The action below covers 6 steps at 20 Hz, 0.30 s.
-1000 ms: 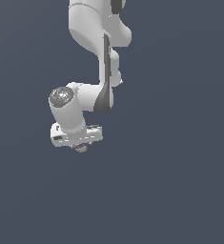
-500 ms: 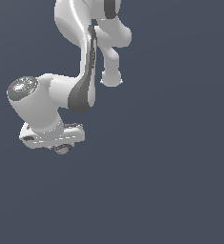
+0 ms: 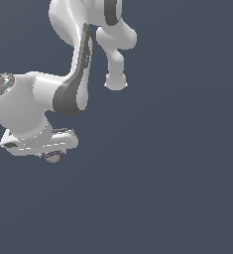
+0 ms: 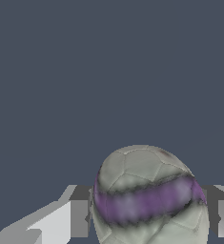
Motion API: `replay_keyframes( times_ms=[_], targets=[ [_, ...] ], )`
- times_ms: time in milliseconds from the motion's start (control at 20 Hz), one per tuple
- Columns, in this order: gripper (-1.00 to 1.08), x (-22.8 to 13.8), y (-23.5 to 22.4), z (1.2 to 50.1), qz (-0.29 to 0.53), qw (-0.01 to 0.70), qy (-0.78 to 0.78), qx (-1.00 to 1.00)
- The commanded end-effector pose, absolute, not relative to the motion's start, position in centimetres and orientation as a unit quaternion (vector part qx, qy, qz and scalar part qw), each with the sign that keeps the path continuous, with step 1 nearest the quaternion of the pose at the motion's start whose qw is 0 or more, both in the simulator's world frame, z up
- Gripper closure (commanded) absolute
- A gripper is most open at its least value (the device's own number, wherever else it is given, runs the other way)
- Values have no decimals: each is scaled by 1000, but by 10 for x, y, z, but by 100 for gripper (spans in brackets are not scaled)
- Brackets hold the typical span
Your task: Pick up the object and move it to a goal position.
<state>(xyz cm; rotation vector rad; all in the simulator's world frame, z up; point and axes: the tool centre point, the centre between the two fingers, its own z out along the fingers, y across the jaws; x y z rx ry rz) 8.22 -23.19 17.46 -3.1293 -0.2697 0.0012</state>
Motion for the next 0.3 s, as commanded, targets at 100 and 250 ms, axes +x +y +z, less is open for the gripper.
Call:
replay_keyframes(
  times_ms=[100,250],
  targets=[
    [108,86,-237,180,0,0,-86,-996],
    [108,87,-238,180,0,0,-86,-996]
  ],
)
